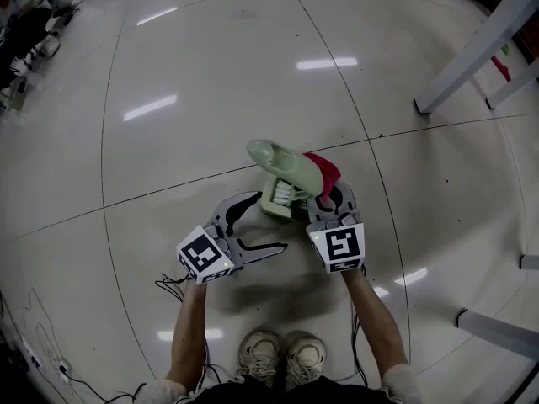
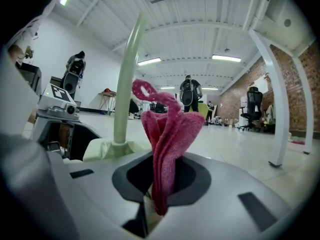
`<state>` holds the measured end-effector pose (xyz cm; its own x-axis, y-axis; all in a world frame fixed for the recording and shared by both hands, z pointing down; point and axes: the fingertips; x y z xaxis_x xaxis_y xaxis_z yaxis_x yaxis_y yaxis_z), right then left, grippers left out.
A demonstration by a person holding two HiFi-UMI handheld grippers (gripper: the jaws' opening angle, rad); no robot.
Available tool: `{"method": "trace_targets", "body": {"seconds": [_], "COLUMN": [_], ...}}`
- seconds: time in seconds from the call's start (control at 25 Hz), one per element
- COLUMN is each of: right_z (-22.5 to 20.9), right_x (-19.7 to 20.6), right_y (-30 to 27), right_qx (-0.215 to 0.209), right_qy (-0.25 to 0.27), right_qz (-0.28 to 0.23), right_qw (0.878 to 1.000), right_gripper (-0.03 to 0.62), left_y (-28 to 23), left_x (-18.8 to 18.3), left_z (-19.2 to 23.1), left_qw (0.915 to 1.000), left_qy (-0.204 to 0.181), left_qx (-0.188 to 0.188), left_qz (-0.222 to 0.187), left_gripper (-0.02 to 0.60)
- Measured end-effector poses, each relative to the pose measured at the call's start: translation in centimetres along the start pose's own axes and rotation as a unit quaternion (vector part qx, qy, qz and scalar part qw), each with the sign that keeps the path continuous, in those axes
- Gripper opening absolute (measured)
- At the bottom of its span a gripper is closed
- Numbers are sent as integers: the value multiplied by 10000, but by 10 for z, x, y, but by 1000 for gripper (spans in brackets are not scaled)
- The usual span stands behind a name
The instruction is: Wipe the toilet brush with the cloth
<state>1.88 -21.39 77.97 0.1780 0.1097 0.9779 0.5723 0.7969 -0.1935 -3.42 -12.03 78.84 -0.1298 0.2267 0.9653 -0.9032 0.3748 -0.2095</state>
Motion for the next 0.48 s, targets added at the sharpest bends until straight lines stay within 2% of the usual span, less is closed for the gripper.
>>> {"method": "trace_targets", "body": {"seconds": [0.12,0.2,0.36,0.48], "right_z": [4,3,-30,-66], "right_x": [-2,-4,-16,-19], "right_y": [-11,-14,-2,20], "right_qx": [-285,-278,358,970], "right_qy": [57,80,-228,-637], "right_qz": [-77,-119,-401,-625], "right_qw": [9995,9995,9983,9913], "right_gripper": [31,31,31,31], "left_y": [2,2,1,1], "left_x": [5,6,3,-5], "left_z": [-21,-23,-17,-12], "left_qw": [10000,9999,9998,9996], "left_qy": [36,80,69,35], "left_qx": [10,-66,-113,-179], "left_qz": [-30,-112,-128,-237], "left_gripper": [460,461,460,460]}}
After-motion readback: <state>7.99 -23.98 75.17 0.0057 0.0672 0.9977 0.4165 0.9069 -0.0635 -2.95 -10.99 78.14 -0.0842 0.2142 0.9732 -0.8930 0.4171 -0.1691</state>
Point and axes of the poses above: the fingertips, and each gripper's own axes: y backward along the fingers, z to its left, x out of its underside, and after that the axes turned 4 degrees about -x, right-handed
